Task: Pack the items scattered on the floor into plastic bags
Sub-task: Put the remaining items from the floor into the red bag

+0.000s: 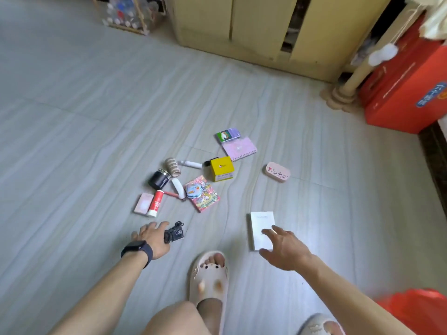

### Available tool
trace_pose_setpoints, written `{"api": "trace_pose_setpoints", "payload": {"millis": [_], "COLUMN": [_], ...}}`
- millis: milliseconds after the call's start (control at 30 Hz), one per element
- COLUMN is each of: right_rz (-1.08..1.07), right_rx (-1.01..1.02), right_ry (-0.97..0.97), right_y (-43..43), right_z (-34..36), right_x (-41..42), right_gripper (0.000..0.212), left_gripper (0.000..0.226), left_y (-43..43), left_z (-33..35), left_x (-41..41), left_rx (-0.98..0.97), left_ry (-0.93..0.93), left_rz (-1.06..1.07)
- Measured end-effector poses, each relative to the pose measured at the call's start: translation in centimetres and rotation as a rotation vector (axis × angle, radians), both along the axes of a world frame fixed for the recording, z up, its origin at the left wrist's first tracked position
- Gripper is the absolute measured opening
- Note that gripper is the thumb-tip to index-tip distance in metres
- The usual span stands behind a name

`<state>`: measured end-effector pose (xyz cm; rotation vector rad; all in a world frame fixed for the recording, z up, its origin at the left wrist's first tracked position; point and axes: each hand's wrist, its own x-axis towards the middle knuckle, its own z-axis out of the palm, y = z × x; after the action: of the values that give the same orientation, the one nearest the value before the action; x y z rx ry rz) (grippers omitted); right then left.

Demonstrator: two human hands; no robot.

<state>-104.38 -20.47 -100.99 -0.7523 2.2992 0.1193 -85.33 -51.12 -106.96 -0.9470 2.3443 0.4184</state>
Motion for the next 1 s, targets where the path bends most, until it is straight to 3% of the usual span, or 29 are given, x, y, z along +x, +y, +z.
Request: {"api": "trace_pose_setpoints", "payload": {"millis": [133, 267, 467, 567, 633, 700, 767, 867, 1000], "right_rz": [-0.198, -0.341, -0.367, -0.377, -0.398, -0.439, -0.423, -0.383, -0.489], "right_rx": [0.036, 0.051, 0.022, 0.07, 0.058, 0.031, 0.088, 0.169, -0.01], "right_ry": [-0.021, 0.015, 0.192, 0.126, -0.036, -0.25, -0.333, -0.243, 0.127], "right_y": [-0.9, -1.8, -2.2, -1.9, -1.4, -0.6, 1.1, 5.2, 13.4], "right_z": [-6.9, -12.8, -15.3, -13.2, -10.9, -7.0, -1.9, 6.1, 14.5], "right_x": [-0.3, -0.3, 0.0, -1.2, -2.9, -5.4, -8.1, -11.3, -12.3], "right_gripper": [0.082, 0.095, 0.081, 0.078, 0.075, 0.074, 0.071, 0.068, 0.067], "left_gripper": [0.079, 0.063, 0.048, 0.036, 0.032, 0.03, 0.029, 0.031, 0.032], "left_y": [0.8, 1.5, 1.4, 1.2, 1.5, 2.2, 3.3, 6.2, 12.1], "left_z": [-6.2, -10.3, -11.6, -9.0, -6.8, -4.4, -1.7, 3.9, 12.8], "left_x": [-1.9, -3.2, -2.9, -4.6, -6.3, -8.3, -10.9, -15.4, -22.0], "left_rx": [0.04, -0.057, -0.074, 0.018, 0.059, 0.104, 0.12, 0.139, 0.117], "left_ry": [0.063, 0.195, 0.223, 0.129, 0.12, 0.165, 0.232, 0.375, 0.63], "left_rz": [-0.003, -0.11, -0.196, -0.133, -0.068, -0.071, -0.118, -0.212, -0.364]}}
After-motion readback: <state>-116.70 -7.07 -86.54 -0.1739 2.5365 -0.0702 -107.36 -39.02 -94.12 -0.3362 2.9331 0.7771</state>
